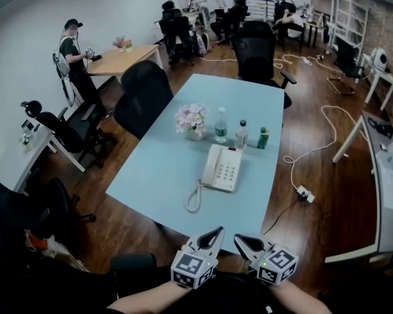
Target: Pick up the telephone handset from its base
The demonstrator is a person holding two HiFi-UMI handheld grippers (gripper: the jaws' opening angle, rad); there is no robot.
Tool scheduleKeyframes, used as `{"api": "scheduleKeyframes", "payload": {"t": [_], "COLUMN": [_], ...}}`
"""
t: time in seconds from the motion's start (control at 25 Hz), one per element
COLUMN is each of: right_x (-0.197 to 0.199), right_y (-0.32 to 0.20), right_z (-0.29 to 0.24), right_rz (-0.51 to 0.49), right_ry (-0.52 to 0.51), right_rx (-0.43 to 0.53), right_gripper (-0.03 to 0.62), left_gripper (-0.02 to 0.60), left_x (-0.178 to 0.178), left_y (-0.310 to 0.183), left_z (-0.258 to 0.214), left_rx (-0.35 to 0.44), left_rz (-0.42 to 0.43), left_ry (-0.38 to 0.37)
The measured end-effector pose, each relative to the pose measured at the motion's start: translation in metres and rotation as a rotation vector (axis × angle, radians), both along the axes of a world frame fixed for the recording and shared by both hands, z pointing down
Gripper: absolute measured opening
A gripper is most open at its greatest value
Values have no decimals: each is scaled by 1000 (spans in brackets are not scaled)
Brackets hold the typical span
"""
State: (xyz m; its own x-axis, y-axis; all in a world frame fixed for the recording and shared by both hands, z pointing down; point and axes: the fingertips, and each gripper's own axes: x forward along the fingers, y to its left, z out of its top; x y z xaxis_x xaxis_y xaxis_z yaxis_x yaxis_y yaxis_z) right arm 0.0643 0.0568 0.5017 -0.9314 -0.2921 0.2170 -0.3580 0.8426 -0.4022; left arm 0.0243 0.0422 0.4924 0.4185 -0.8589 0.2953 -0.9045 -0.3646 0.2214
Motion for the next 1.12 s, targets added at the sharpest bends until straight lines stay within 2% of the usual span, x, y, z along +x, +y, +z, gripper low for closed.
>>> {"api": "scheduleKeyframes", "payload": {"t": [0.36, 0.76, 1.12], "right_x": [-44, -78, -89], "right_y": [-71, -123, -146], "right_z": [-8, 4, 11], "right_rz": [91, 284, 365], "right_ry": [34, 52, 86], "right_rx": [29, -16, -24], "right_gripper": [15, 15, 15], "left_gripper": [0, 0, 0], "left_x": [-45, -93, -126], "left_y": [-77, -134, -186], "left_z": [-5, 21, 39], "left_rx": [9, -50, -74], "left_rz": [79, 205, 213], "left_ry": [32, 34, 27]}}
